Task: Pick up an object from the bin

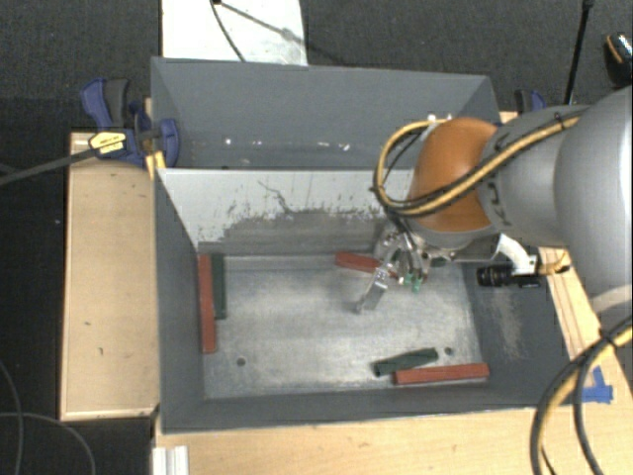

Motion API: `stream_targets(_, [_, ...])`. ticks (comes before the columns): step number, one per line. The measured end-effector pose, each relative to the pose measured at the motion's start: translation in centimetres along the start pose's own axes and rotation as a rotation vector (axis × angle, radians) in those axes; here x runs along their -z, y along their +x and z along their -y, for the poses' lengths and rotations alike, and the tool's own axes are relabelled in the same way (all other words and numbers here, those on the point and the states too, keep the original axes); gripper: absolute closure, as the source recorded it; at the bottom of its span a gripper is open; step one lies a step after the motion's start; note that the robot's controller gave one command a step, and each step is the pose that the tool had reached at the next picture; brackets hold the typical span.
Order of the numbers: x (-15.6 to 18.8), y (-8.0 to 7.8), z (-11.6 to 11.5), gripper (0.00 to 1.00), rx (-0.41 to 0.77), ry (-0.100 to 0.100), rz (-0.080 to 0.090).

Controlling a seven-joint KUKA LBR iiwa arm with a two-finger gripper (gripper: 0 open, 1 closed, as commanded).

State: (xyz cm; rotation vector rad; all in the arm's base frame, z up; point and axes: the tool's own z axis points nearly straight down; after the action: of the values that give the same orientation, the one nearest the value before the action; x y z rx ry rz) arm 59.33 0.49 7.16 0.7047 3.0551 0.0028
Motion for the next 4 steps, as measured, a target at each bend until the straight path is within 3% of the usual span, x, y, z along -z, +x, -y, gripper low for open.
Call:
stream_targets(1, [0.2, -0.1, 0.0, 1.0, -0.003, -0.002, 0.004])
stream_targets(2, [16.6, 3.7, 0.2, 1.0, 0.024, -0.002, 0.003])
stream_targets(3, [11.1, 8.7, -1.4, 1.0, 0.256, 0.002, -0.009])
stream_targets(4, [11.3, 8.6, -1.3, 0.0, 0.251, 0.001, -0.005])
